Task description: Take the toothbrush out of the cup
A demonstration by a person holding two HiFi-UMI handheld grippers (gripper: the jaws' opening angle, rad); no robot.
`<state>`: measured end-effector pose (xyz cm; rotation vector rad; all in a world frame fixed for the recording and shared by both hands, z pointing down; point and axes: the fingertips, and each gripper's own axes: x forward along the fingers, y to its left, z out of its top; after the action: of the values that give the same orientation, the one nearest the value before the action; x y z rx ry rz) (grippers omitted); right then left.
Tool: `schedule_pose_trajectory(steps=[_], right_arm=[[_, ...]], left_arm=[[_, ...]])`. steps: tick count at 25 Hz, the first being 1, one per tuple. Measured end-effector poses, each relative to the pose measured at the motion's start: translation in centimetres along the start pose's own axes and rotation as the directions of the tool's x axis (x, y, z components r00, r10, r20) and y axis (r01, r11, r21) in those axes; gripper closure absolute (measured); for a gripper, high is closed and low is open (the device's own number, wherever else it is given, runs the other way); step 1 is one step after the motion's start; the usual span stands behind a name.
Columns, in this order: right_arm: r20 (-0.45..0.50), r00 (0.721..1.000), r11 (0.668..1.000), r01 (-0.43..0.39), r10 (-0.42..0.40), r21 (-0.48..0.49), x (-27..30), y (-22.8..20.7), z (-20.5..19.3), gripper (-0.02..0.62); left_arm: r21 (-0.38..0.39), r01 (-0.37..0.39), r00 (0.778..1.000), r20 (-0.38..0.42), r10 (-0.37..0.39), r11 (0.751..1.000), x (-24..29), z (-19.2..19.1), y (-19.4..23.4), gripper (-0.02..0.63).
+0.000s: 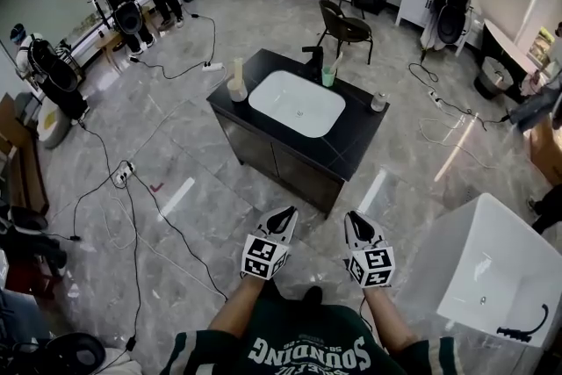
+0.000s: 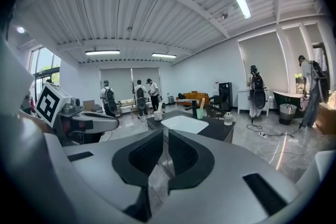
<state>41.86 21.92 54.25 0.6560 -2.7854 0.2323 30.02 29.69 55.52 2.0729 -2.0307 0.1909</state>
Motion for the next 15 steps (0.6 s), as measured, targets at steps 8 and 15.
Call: schedule_pose_trajectory(steps=[8, 15], right_arm=[[-0.009, 0.999, 0.999, 0.035, -0.034, 0.023, 6.4, 1.3, 1.6, 0.551], [-0.012, 0.997, 0.996, 0.076, -0.075, 0.042, 13.0, 2.9, 3.5, 0.551]], left_arm=[[0.016, 0.030, 1.000, 0.001, -0.030, 0.999, 1.9, 1.6, 7.0, 0.594], [0.022, 0.071, 0.997, -0.009, -0.070, 0.997, 4.0, 2.3, 14.1, 0.594]])
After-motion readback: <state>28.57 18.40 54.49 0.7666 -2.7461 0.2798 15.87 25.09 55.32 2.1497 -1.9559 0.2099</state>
